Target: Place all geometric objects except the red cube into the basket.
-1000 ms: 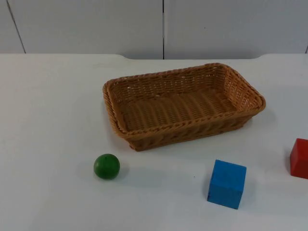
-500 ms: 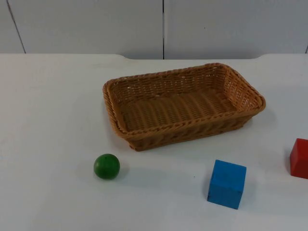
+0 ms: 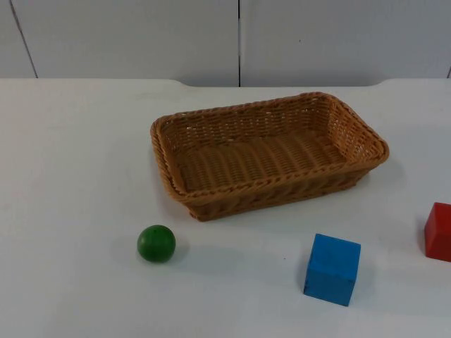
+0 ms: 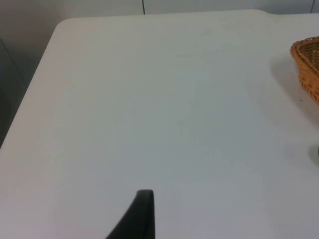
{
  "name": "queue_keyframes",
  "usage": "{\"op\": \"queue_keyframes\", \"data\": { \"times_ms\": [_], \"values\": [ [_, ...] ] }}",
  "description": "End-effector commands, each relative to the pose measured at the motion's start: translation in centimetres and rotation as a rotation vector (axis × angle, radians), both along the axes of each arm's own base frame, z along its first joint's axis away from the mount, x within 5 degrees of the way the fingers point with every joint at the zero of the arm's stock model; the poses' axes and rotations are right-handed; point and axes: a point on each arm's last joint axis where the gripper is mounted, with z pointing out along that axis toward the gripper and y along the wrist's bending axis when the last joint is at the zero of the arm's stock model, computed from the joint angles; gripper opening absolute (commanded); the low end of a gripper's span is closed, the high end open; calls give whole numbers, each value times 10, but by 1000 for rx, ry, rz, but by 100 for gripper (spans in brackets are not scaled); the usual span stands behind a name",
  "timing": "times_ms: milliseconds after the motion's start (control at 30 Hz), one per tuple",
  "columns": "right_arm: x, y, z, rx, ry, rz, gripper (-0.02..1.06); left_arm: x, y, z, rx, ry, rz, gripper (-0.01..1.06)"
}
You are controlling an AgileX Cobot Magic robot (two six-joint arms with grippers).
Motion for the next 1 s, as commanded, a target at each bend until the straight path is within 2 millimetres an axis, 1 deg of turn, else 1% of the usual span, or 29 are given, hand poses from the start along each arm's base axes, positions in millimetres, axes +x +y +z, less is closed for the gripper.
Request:
{"op": "queue_keyframes", "data": {
  "times_ms": [0,133,233,267,300,333,367,467,567,600,633,667,733,767,800,900,933,967],
  "values": [
    [0,0,0,-16,-9,13,105,0,-1,-1,-11,3,-7,105],
    [-1,0,1,-16,-16,12,105,0,-4,-1,-16,2,-41,105],
    [4,0,12,-16,-10,13,105,-1,-5,1,-31,-11,-51,105],
    [4,0,12,-16,-10,13,105,-1,-5,1,-31,-11,-51,105],
    [11,0,22,-16,-5,13,105,1,-6,7,-60,-22,-48,105],
    [13,0,26,-19,-1,15,105,3,-7,9,-68,-26,-53,105],
    [18,0,35,-22,-3,17,105,6,-8,15,-81,-39,-60,105],
    [42,-1,57,-21,25,18,105,25,-10,33,-127,-13,-77,105],
    [75,-2,68,-17,95,20,105,49,-11,45,-151,51,-81,105],
    [75,-2,68,-17,95,20,105,49,-11,45,-151,51,-81,105],
    [78,-2,70,-17,101,20,105,57,-11,49,-149,69,-80,105],
    [89,-2,71,-16,129,20,105,62,-11,50,-148,84,-80,105],
    [108,-3,70,-12,191,19,105,82,-10,52,-152,142,-74,105],
    [120,-3,67,-11,224,20,105,96,-9,53,-153,171,-70,105],
    [120,-3,67,-11,224,20,105,96,-9,53,-153,171,-70,105],
    [142,-3,58,-9,282,21,105,123,-8,46,-136,248,-80,105],
    [146,-3,56,-9,294,21,105,127,-8,44,-130,261,-88,105],
    [146,-3,56,-9,294,21,105,127,-8,44,-130,261,-88,105]
  ]
}}
